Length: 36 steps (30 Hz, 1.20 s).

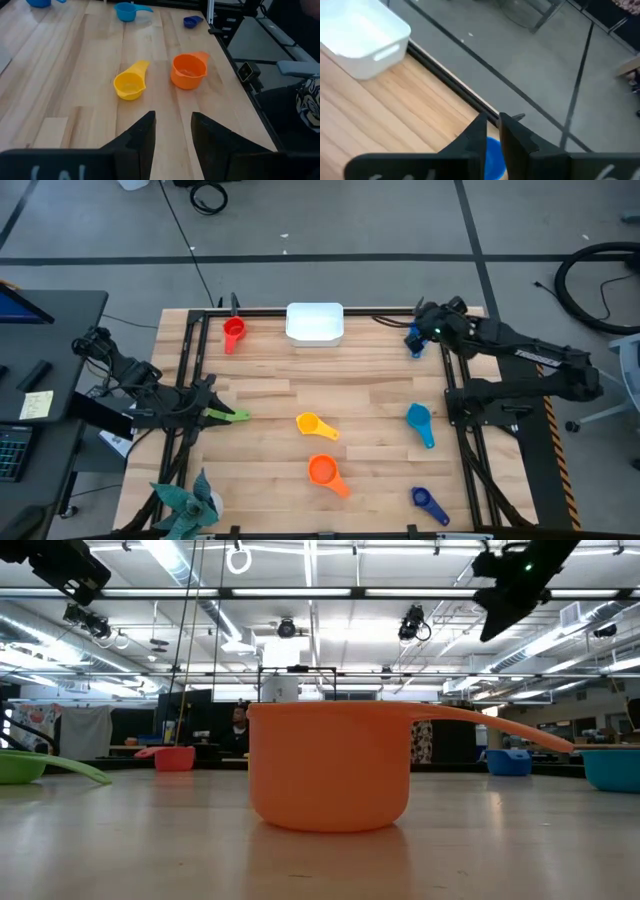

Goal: Nest measuring cups in basket
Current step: Stack the blue measuring cup on top of the orange measuring cup

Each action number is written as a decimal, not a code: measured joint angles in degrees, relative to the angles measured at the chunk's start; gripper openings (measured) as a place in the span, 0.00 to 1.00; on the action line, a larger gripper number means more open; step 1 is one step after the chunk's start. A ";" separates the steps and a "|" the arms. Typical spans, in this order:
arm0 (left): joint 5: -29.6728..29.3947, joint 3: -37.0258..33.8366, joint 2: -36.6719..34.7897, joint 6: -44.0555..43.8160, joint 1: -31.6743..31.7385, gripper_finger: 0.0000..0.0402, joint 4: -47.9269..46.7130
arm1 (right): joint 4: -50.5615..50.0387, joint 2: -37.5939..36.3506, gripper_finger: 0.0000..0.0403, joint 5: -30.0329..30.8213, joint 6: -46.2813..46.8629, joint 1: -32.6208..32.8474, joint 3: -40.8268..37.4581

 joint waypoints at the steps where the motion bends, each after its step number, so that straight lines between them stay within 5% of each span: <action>1: 0.00 0.00 0.00 0.00 0.00 0.32 0.00 | 0.31 1.08 0.18 -0.63 -2.00 -0.70 0.00; 7: 0.00 0.00 0.01 -0.44 0.00 0.32 -0.02 | 3.75 7.48 0.26 -2.94 3.40 -6.08 0.00; 15: 0.00 0.00 0.00 -0.62 0.00 0.32 -0.03 | 5.23 16.29 0.32 -15.19 13.49 -15.50 0.00; 36: 0.00 0.00 0.00 -0.68 -0.02 0.32 0.00 | 5.48 35.37 0.32 -14.75 16.20 -23.65 0.00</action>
